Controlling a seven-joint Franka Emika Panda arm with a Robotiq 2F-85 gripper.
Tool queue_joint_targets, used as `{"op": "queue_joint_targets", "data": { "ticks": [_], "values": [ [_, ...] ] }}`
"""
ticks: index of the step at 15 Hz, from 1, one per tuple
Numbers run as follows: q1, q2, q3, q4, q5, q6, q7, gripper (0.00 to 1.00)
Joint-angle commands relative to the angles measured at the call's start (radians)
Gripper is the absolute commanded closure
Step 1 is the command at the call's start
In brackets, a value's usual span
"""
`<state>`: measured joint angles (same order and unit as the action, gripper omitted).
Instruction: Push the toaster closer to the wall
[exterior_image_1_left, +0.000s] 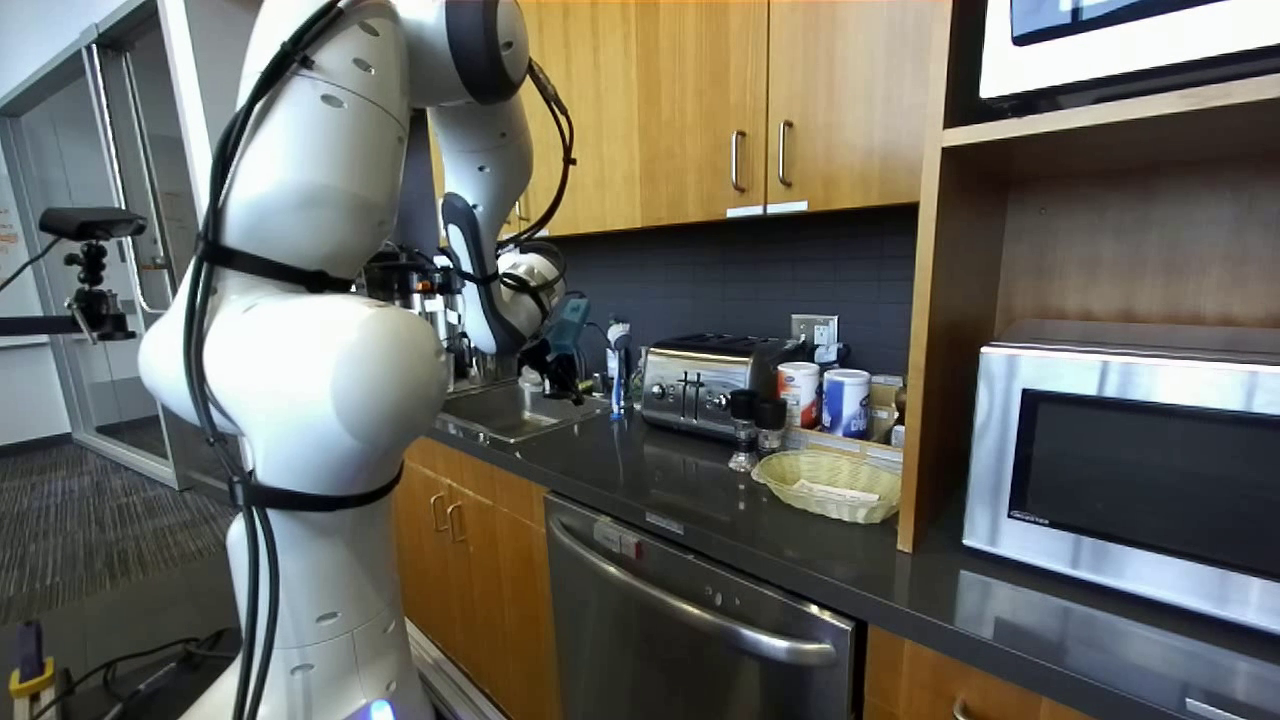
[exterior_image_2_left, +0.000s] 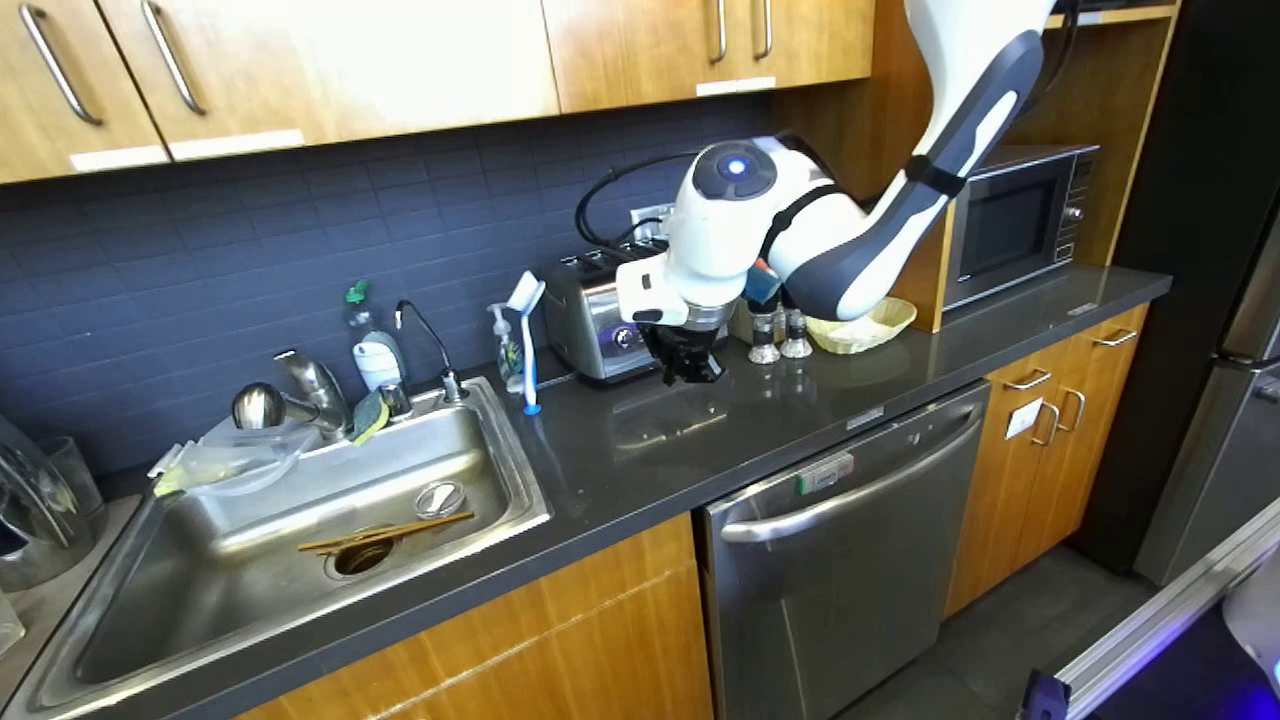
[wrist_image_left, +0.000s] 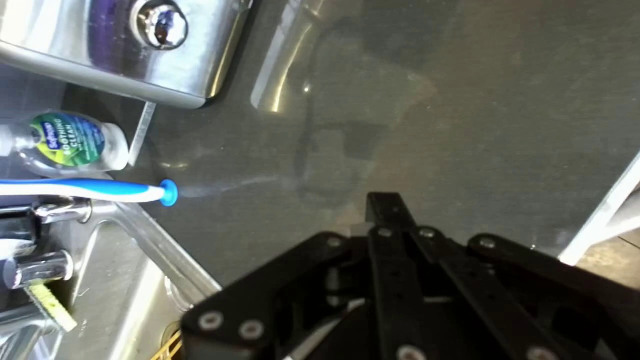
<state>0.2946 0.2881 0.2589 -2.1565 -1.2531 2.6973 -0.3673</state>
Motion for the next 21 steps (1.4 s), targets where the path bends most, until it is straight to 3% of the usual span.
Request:
{"op": "queue_joint_targets", "data": {
  "ticks": [1,10,21],
  "values": [
    [0.014,0.063,-0.019,0.092,-0.086,0.003,0.051,1.0],
    [-0.008,0.17,-0.049,0.299,-0.06,-0.044,0.038,1.0],
    [-0.017,0.247,-0.093,0.384,-0.065,-0.089,0.052,1.0]
  ]
}}
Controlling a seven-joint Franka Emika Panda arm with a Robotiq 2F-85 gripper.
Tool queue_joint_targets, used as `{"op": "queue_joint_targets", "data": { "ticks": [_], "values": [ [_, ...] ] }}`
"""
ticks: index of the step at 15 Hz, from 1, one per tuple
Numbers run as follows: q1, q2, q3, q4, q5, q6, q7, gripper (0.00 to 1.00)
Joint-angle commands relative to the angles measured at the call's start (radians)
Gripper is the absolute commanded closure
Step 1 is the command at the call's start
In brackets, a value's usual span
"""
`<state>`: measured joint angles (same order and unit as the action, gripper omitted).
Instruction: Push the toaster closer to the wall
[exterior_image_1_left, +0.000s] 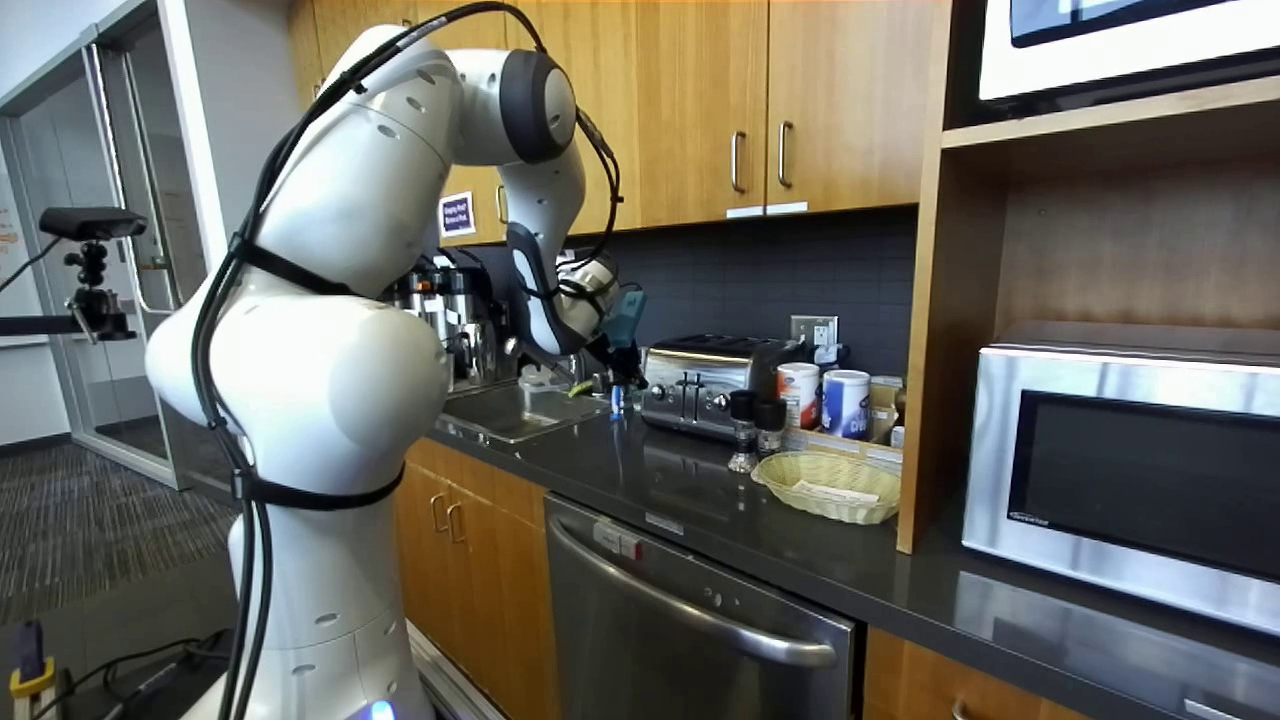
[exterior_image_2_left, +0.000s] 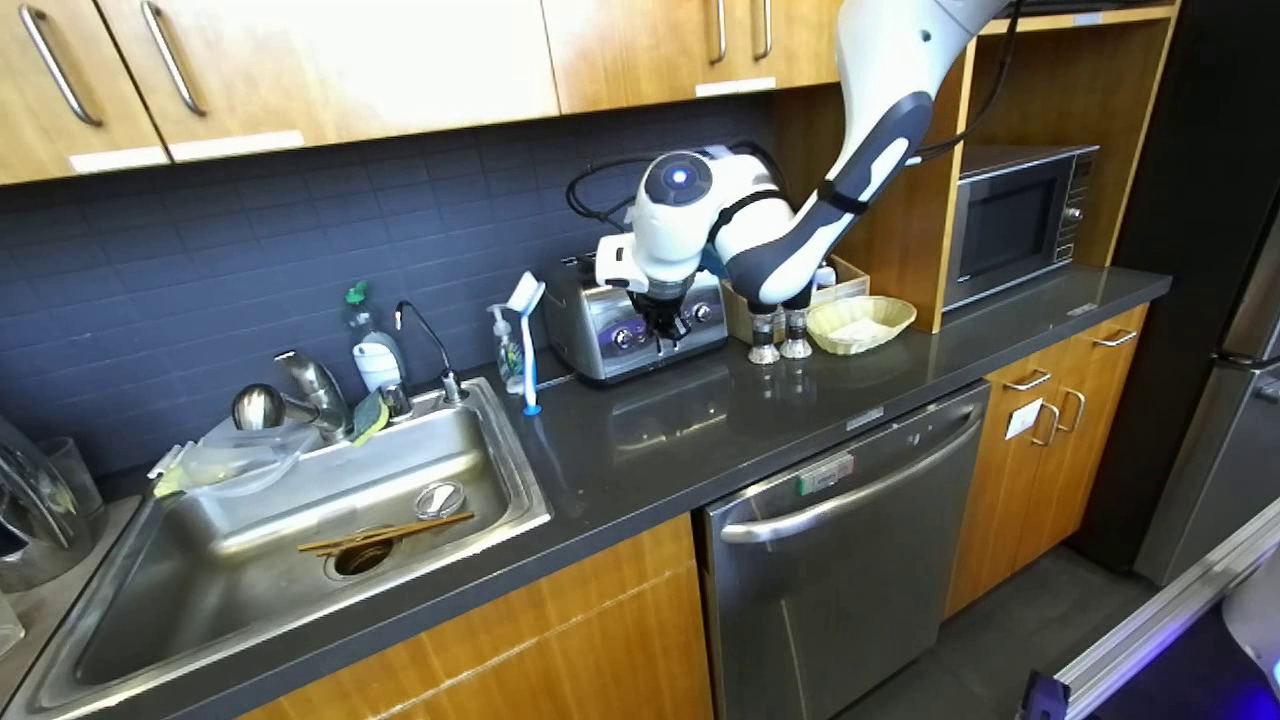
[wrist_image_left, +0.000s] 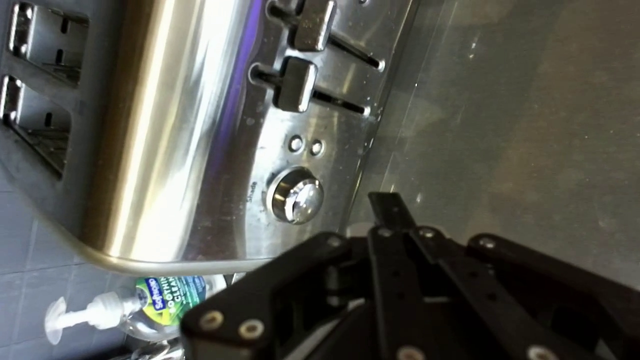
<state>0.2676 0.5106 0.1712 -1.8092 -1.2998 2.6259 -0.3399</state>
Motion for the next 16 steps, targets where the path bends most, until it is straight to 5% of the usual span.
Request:
{"op": "queue_joint_targets", "data": {
  "ticks": [1,16],
  "values": [
    [0.012,0.03,-0.006,0.043,-0.02,-0.018,0.027,1.0],
    [0.035,0.113,-0.006,0.174,-0.001,-0.081,0.029,1.0]
  ]
}}
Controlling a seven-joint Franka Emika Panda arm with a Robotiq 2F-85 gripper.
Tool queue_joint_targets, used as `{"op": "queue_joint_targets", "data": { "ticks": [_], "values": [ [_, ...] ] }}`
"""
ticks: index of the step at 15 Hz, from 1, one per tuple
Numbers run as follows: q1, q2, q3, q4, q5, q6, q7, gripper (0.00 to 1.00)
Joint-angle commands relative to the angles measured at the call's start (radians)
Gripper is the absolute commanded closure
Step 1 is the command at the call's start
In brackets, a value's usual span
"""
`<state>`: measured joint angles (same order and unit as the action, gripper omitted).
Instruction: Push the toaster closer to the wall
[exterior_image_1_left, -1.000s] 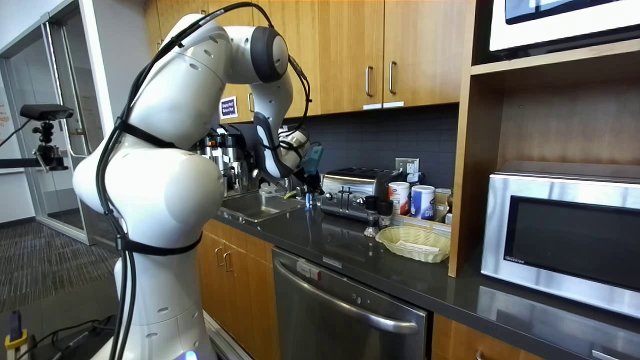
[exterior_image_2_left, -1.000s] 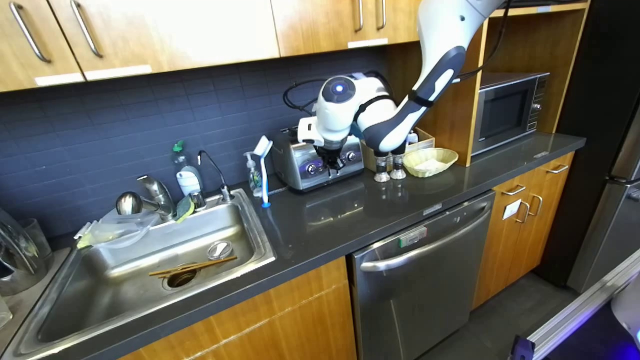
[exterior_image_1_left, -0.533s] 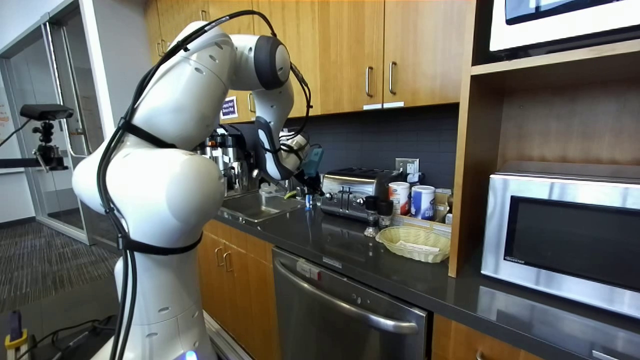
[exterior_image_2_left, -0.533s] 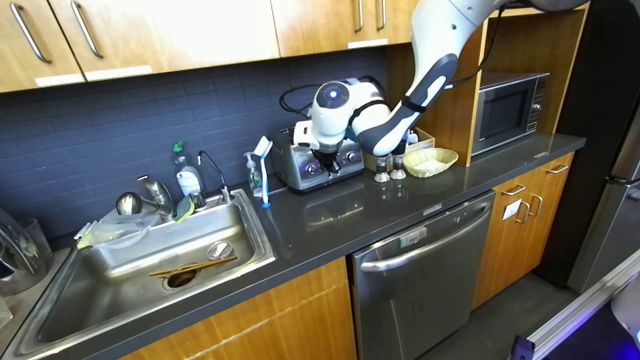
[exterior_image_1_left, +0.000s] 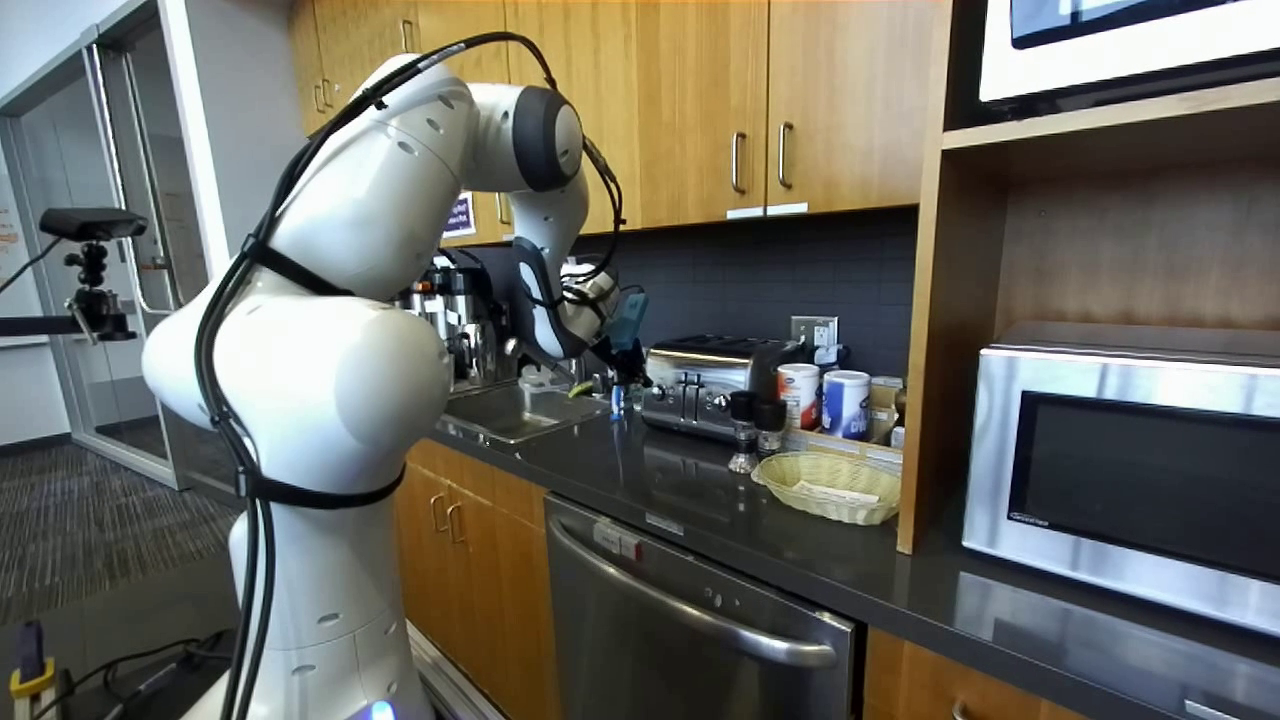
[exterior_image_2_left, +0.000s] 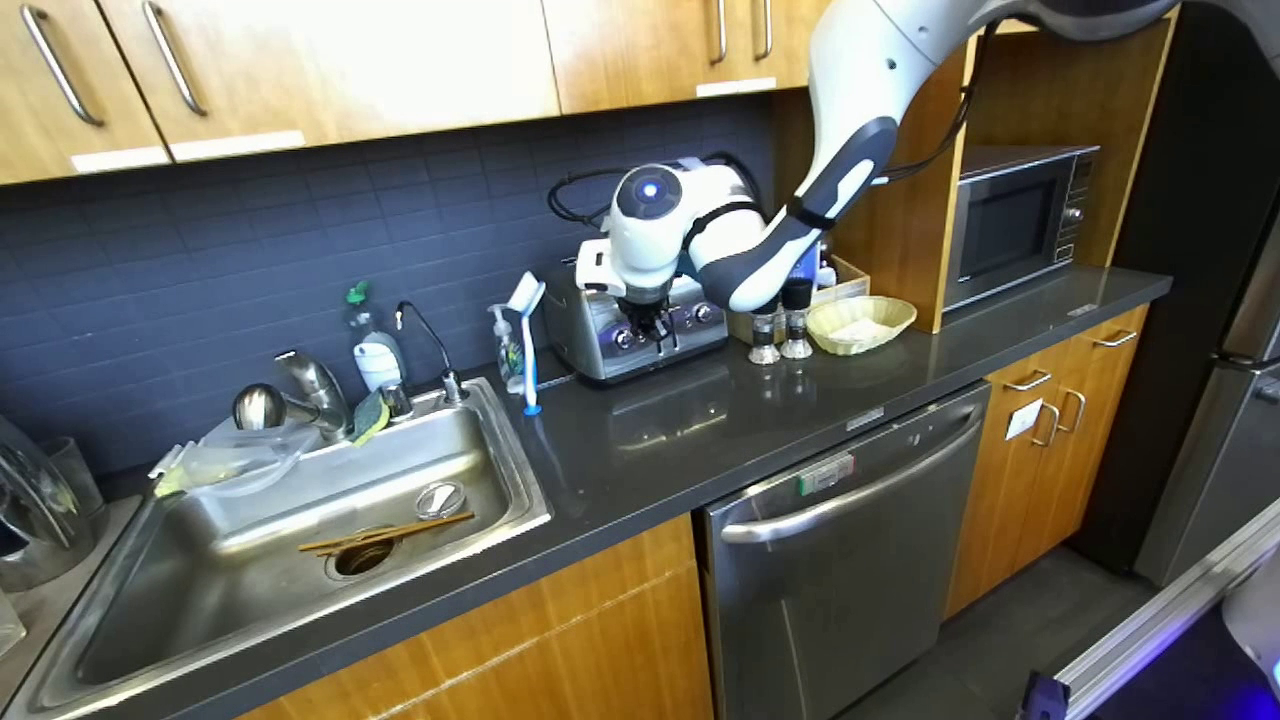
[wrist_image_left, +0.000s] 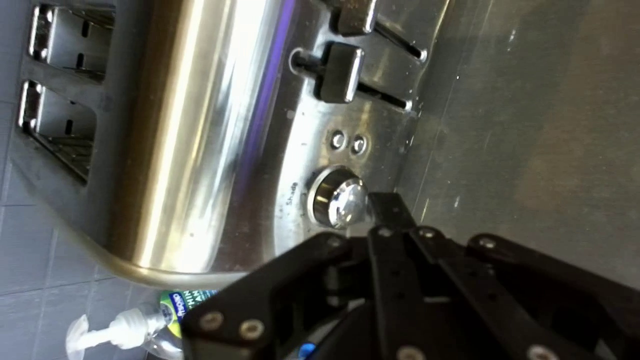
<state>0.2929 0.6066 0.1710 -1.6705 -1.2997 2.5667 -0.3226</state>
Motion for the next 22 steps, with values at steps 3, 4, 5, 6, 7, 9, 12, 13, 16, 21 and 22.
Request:
{"op": "queue_joint_targets", "data": {
  "ticks": [3,4,5,6,7,9,12,13,16,21,22],
  "values": [
    [0.008,0.017,-0.009,0.038,-0.004,-0.03,0.016,1.0],
    [0.008,0.016,-0.01,0.039,-0.005,-0.034,0.018,1.0],
    [0.007,0.016,-0.011,0.039,-0.006,-0.038,0.018,1.0],
    [0.007,0.016,-0.012,0.04,-0.005,-0.041,0.018,1.0],
    [0.007,0.016,-0.014,0.042,-0.007,-0.043,0.02,1.0],
    [0.006,0.016,-0.015,0.041,-0.005,-0.05,0.022,1.0],
    [-0.003,0.008,-0.008,0.024,0.003,-0.039,0.003,0.99],
    [-0.003,0.008,-0.008,0.023,0.003,-0.039,0.003,0.99],
    [-0.003,0.008,-0.008,0.023,0.003,-0.039,0.003,0.99],
    [-0.003,0.008,-0.008,0.023,0.003,-0.039,0.003,0.99],
    [-0.003,0.008,-0.008,0.023,0.003,-0.039,0.003,1.0]
  ]
}}
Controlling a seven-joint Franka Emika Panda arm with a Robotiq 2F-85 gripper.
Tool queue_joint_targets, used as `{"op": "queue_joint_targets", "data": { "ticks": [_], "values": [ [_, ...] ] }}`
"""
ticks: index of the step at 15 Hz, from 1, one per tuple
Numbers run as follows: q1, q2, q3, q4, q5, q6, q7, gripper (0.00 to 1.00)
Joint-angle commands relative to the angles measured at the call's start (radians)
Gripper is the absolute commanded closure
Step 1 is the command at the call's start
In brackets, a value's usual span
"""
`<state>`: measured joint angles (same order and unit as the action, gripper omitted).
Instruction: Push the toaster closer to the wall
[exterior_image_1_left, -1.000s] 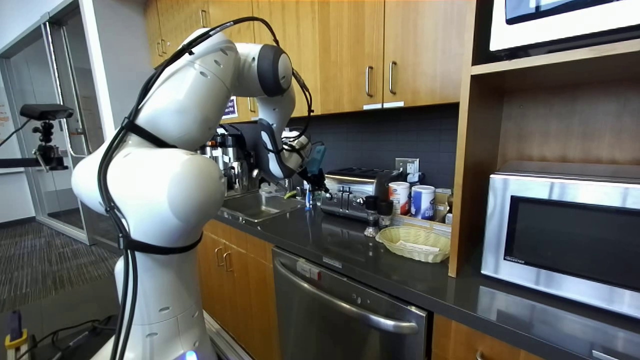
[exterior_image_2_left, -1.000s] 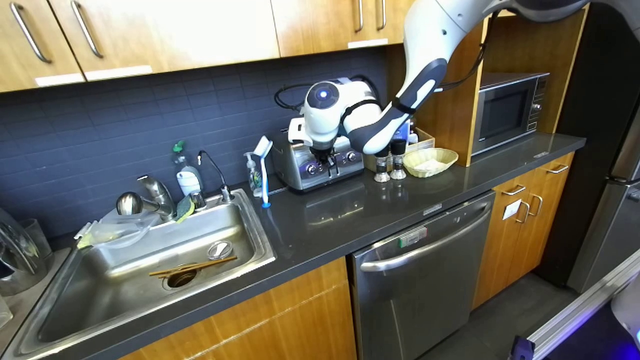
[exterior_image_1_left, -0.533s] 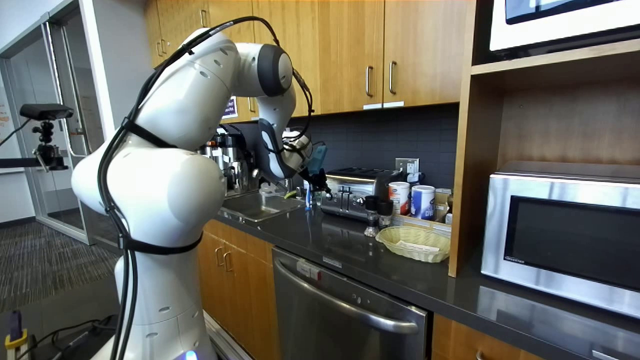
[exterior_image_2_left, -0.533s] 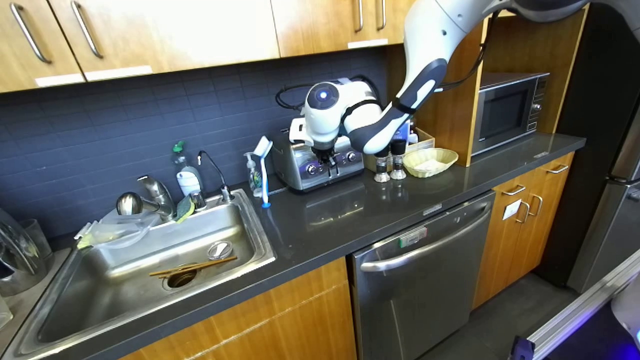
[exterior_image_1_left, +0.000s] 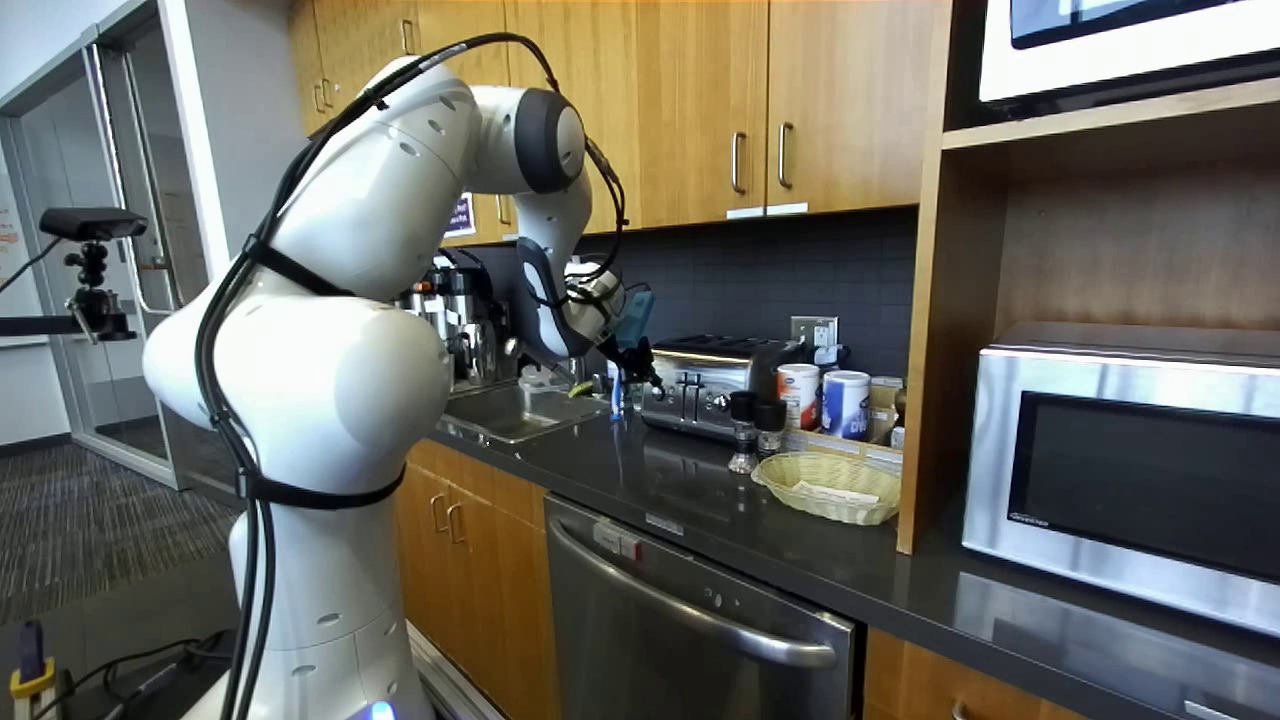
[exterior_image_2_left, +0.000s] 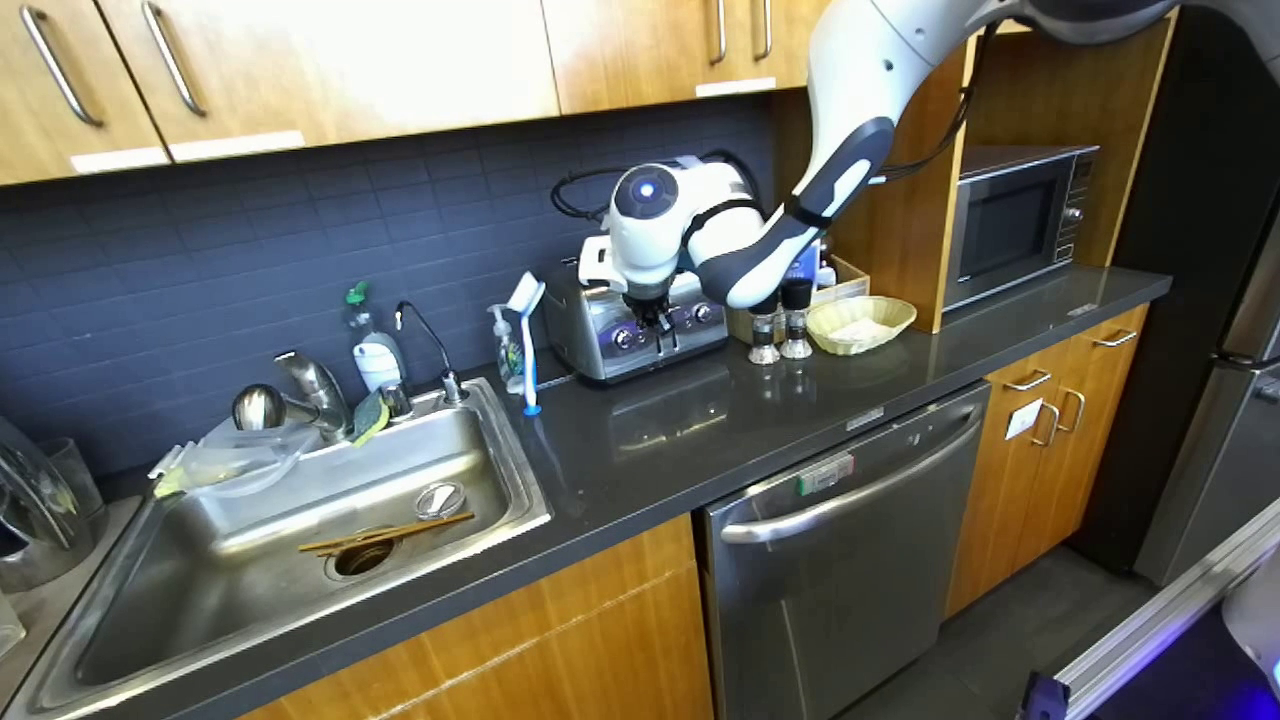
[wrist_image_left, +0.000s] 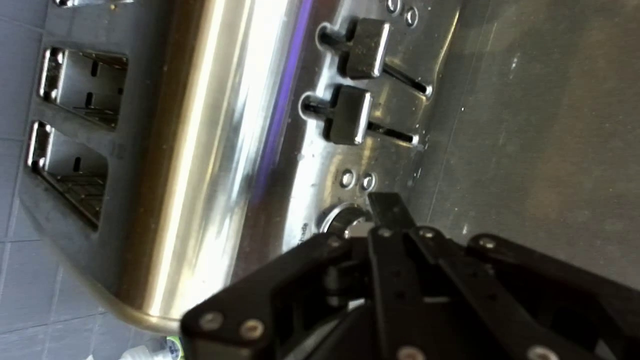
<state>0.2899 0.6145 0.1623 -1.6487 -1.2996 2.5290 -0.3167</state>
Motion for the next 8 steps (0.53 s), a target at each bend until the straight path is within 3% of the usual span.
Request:
{"op": "queue_joint_targets", "data": {
  "ticks": [1,8],
  "values": [
    [0.005,0.0,0.001,0.001,-0.005,-0.001,0.004,1.0],
    [0.017,-0.015,0.0,-0.008,-0.017,0.0,0.014,1.0]
  ]
}}
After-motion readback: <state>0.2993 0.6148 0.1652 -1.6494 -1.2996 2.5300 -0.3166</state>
